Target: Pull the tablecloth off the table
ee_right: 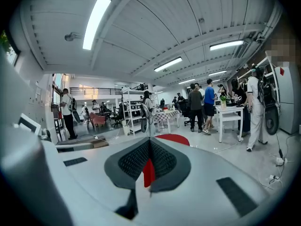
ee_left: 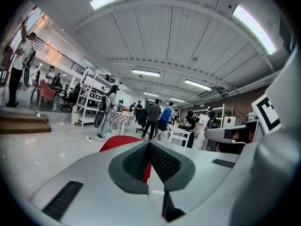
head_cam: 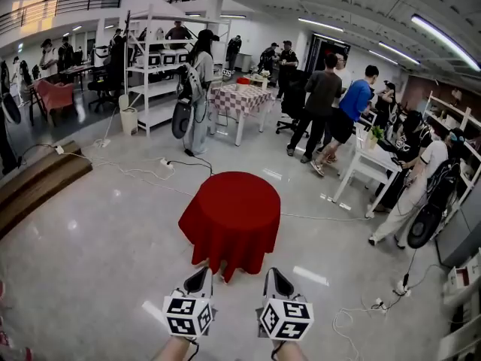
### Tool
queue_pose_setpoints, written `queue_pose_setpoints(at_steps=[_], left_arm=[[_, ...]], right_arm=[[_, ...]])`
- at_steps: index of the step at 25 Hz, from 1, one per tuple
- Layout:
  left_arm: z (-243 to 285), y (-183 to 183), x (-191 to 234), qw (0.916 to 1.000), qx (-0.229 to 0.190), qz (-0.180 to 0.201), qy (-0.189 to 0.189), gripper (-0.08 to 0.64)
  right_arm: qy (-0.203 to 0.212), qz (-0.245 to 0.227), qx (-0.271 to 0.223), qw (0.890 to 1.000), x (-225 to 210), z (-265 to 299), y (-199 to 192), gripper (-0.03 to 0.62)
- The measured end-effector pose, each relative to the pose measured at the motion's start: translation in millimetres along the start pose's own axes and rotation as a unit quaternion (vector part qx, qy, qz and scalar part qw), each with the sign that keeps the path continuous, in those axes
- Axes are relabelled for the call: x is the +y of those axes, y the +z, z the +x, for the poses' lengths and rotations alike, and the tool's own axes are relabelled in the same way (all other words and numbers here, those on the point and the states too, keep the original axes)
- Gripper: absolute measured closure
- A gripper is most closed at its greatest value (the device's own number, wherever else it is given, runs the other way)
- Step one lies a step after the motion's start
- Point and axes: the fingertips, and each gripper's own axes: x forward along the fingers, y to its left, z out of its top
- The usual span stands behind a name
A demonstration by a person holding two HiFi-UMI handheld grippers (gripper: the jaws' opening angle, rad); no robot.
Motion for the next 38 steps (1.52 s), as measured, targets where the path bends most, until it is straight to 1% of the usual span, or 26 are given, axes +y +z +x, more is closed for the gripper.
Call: queue_pose_setpoints(at_steps=[6,11,15,23,33,38], left_arm=[[17,-3,5,0.9999,0.009,0.004,-0.011,0.545],[45,0,3,0.9998,0.016,0.007,-0.005,0.545],[68,-2,3,0.9998,0.019,0.009,0.001,0.545],[127,13,9,0.9997,0.014,0.01,0.017,0.545],[178,20,6,0.999,0.022,0.014,0.036,0.545],[201,30,10,0.9981,0.021,0.021,0.055,0.545]], right_arm=[[-0.014,-0.001,0.004,1.0,-10,15,-1,0.568],[-0.013,0.003,0.009,1.0,-30,39,5,0.568],[-0.004,0.001,0.015,1.0,-41,62,4,0.568],[0.013,-0.002,0.02,1.0,-64,122,21,0.568],[0.031,0.013,0.022,0.999,-99,176,38,0.568],[0.051,0.021,0.025,0.998,-109,205,45,0.568]])
